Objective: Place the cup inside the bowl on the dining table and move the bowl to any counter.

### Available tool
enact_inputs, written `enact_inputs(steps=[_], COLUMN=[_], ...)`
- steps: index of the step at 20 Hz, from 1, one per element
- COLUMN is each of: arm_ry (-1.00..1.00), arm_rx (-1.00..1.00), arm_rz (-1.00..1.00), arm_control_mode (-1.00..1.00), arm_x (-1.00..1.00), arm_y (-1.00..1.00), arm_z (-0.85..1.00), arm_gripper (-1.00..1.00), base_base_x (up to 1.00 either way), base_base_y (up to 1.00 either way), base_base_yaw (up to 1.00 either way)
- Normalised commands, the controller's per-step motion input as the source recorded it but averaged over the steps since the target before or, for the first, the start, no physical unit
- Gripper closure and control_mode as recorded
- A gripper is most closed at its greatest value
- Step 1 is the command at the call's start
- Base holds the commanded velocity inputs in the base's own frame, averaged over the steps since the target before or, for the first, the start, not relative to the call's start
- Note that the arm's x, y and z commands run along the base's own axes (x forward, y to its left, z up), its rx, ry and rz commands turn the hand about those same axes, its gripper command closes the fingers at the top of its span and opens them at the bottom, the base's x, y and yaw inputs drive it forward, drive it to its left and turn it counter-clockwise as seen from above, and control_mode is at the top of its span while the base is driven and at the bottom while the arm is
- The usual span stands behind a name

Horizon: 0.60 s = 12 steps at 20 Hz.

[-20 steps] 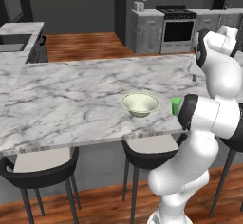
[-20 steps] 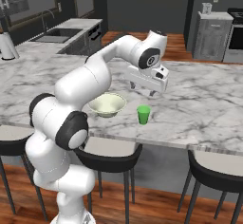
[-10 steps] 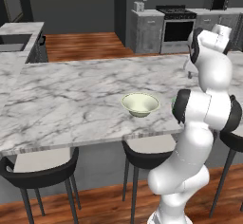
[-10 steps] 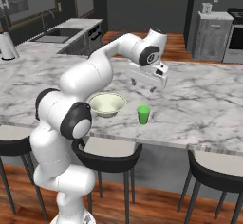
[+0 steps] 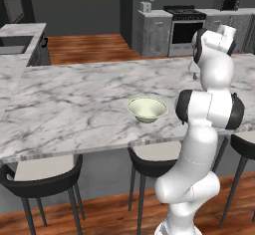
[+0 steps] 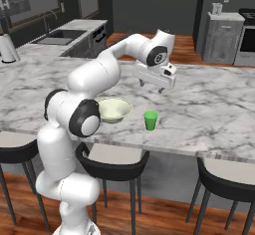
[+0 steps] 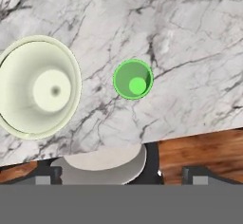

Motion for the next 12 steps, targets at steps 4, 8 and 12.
enact_inputs(steps=[4, 8, 12], arm_ry=[0.00, 0.00, 0.00], arm_rx=[0.00, 0.00, 0.00], arm_rz=[0.00, 0.00, 0.00], arm_control_mode=[-1.00, -1.00, -1.00], arm_x=[0.29, 0.24, 0.14], arm_y=[-0.07, -0.11, -0.13], arm_z=[0.00, 0.00, 0.00], arm_gripper=[-1.00, -1.00, -1.00], base_base_x=[0.00, 0.00, 0.00], base_base_y=[0.00, 0.00, 0.00], base_base_yaw=[0.00, 0.00, 0.00])
